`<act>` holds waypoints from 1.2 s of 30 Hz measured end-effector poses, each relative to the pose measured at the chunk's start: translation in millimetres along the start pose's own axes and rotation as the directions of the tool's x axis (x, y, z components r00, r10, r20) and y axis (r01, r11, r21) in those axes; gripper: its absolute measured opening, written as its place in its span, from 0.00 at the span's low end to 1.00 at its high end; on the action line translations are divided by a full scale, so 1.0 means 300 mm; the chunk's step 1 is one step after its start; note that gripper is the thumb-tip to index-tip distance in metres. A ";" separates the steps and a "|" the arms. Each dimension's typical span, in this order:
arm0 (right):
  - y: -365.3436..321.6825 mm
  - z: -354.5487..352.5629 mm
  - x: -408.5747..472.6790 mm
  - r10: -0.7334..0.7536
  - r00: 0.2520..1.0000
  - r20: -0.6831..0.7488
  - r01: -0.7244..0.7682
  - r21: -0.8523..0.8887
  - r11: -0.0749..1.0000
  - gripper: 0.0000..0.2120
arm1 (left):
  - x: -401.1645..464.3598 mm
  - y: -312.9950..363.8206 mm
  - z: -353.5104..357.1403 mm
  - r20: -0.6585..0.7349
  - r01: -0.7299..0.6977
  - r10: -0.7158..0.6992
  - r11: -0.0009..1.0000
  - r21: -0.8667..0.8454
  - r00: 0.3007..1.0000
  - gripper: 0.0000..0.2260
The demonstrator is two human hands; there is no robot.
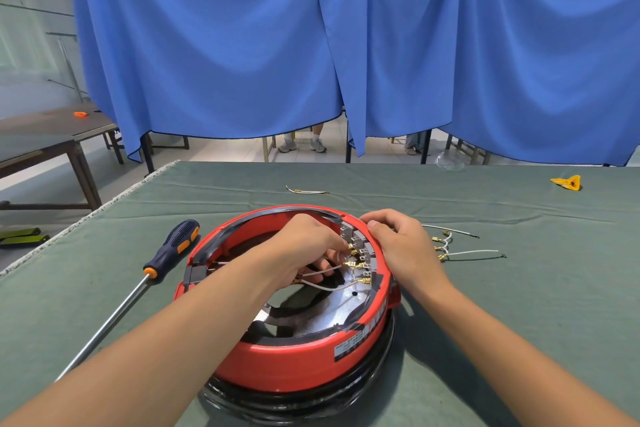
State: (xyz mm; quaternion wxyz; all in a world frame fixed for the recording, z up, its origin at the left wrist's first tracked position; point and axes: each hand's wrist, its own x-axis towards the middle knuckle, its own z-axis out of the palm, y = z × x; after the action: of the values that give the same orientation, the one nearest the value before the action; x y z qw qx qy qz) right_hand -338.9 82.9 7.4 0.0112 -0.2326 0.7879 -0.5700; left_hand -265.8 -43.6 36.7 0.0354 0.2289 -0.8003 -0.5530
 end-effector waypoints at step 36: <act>-0.008 0.000 -0.004 -0.024 1.000 -0.016 0.023 -0.055 0.998 0.10 | 0.003 0.009 0.014 -0.087 -0.034 0.032 0.999 -0.020 0.996 0.05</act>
State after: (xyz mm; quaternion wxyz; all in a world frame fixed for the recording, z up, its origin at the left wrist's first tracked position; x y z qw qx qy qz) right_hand -337.0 82.8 9.2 -0.0084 -0.2375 0.8006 -0.5500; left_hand -268.6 -39.5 37.2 0.0814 0.2390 -0.7958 -0.5505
